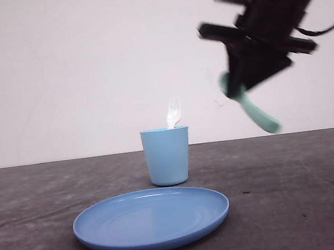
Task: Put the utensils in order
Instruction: 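Lift the green spoon with the right gripper toward the blue cup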
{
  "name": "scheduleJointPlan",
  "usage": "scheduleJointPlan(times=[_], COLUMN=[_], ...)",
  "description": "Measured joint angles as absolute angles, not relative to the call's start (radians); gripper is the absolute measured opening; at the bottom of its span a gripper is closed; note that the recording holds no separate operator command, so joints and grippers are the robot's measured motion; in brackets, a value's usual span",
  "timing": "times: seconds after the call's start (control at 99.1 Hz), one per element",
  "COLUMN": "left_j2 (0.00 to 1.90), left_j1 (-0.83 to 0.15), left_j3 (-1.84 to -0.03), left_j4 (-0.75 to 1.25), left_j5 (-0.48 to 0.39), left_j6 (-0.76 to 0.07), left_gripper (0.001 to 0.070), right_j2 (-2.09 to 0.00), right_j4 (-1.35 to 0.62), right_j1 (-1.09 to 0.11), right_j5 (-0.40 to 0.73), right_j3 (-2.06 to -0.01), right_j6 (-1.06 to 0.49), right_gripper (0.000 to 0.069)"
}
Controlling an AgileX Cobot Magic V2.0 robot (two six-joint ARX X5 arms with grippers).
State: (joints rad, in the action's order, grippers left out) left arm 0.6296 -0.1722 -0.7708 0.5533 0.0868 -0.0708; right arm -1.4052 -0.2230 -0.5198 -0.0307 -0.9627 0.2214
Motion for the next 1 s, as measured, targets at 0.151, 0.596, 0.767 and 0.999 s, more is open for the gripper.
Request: scheduleJointPlan(times=[0.151, 0.596, 0.767, 0.999], left_j2=[0.63, 0.63, 0.63, 0.63], left_j1=[-0.172, -0.172, -0.172, -0.172], left_j3=[-0.771, -0.771, -0.771, -0.771], left_j4=[0.553, 0.553, 0.553, 0.553], left_j5=[0.086, 0.087, 0.086, 0.086], left_j6=[-0.071, -0.071, -0.071, -0.071], left_gripper=[0.0304, 0.0304, 0.0304, 0.0304], right_j2=[-1.405, -1.496, -1.581, -1.703], right_j4=[-0.051, 0.368, 0.402, 0.408], right_j1=[-0.569, -0.635, -0.635, -0.641], right_j5=[-0.032, -0.033, -0.034, -0.06], right_j3=[-0.963, -0.977, -1.018, -1.11], right_j6=[0.161, 0.002, -0.039, -0.096], right_gripper=[0.0056, 0.0056, 0.0056, 0.0056])
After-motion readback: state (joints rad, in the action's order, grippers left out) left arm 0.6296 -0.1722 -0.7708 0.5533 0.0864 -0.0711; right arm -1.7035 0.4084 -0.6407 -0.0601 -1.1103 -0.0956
